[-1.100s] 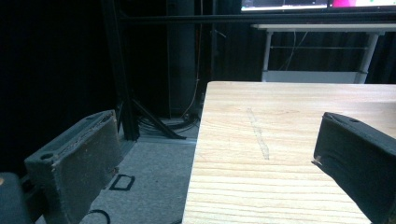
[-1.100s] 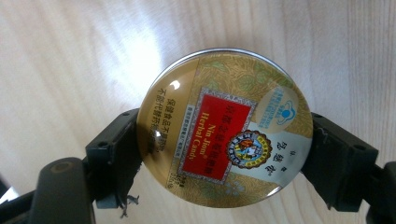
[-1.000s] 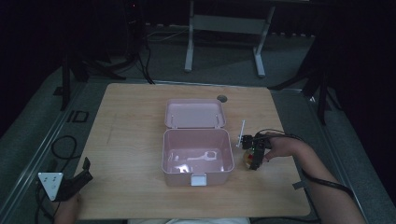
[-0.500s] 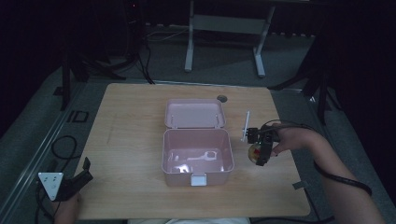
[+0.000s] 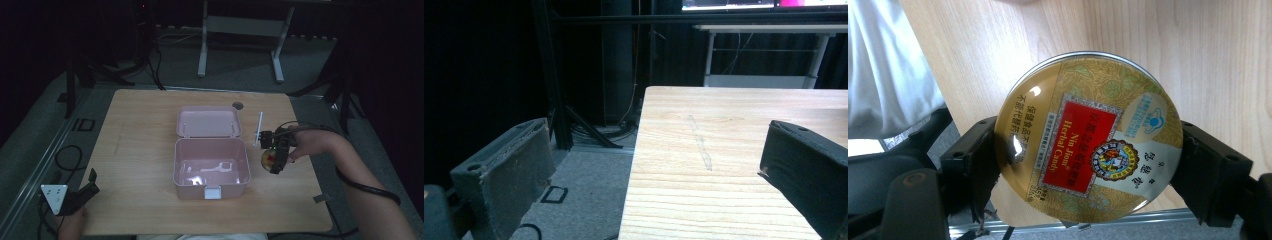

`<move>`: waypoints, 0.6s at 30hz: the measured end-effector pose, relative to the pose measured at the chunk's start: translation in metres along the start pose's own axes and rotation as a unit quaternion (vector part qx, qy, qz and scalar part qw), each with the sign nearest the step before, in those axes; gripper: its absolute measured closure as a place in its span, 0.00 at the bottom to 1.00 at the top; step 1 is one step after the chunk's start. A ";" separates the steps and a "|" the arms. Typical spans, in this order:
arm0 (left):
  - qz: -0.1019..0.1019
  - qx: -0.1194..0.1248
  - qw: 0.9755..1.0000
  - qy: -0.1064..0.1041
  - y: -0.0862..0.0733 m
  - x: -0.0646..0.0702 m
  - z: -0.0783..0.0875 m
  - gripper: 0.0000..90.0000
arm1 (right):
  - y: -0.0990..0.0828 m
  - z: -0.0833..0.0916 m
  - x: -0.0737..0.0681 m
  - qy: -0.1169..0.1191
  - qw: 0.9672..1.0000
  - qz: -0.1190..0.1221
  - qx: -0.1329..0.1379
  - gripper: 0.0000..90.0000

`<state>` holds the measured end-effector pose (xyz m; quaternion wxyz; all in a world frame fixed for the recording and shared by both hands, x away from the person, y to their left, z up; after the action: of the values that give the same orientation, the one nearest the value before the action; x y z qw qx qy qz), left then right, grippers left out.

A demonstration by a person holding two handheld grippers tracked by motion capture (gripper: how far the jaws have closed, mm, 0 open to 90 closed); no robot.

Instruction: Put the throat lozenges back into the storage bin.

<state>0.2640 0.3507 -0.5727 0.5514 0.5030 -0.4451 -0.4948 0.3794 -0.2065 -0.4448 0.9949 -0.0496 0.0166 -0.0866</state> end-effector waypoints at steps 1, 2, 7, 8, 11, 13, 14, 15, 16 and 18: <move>0.000 0.000 1.000 0.000 0.000 0.000 0.000 0.01 | 0.002 0.002 -0.001 0.001 1.000 0.001 0.000 0.22; 0.000 0.000 1.000 0.000 0.000 0.000 0.000 0.01 | 0.005 0.005 -0.002 0.001 1.000 0.003 0.001 0.22; 0.001 0.001 1.000 -0.001 0.000 0.000 0.000 0.01 | 0.018 0.014 -0.005 -0.001 1.000 0.018 0.008 0.22; 0.000 0.000 1.000 -0.001 0.000 0.000 0.000 0.01 | 0.026 0.018 -0.008 0.001 1.000 0.026 0.009 0.22; 0.000 0.000 1.000 -0.002 0.000 0.000 0.000 0.01 | 0.036 0.023 -0.011 0.001 0.999 0.035 0.014 0.22; 0.001 0.000 1.000 -0.002 0.000 0.000 0.000 0.01 | 0.043 0.025 -0.013 0.001 0.999 0.042 0.016 0.22; 0.001 0.000 1.000 -0.002 0.000 0.000 0.000 0.01 | 0.048 0.027 -0.015 0.000 0.999 0.046 0.014 0.22; 0.001 0.000 1.000 -0.002 0.000 0.000 0.000 0.01 | 0.051 0.027 -0.015 -0.001 0.999 0.050 0.014 0.22; 0.001 0.000 1.000 -0.002 0.000 0.000 0.000 0.01 | 0.056 0.028 -0.017 0.000 0.998 0.055 0.014 0.22; 0.001 0.000 1.000 -0.003 0.000 0.000 0.000 0.01 | 0.064 0.029 -0.019 0.000 0.998 0.063 0.016 0.22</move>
<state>0.2639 0.3508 -0.5726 0.5508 0.5012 -0.4470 -0.4956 0.3724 -0.1372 -0.4220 0.9990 -0.0328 0.0179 -0.0238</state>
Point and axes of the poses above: each handheld gripper's, and its own axes: z roughly backward along the jaws, y roughly out of its top, x roughly to its right, the point moved 6 cm from there along -z, roughly forward along the jaws, and after that the axes turned 2 degrees about -y, right-handed, at the moved point
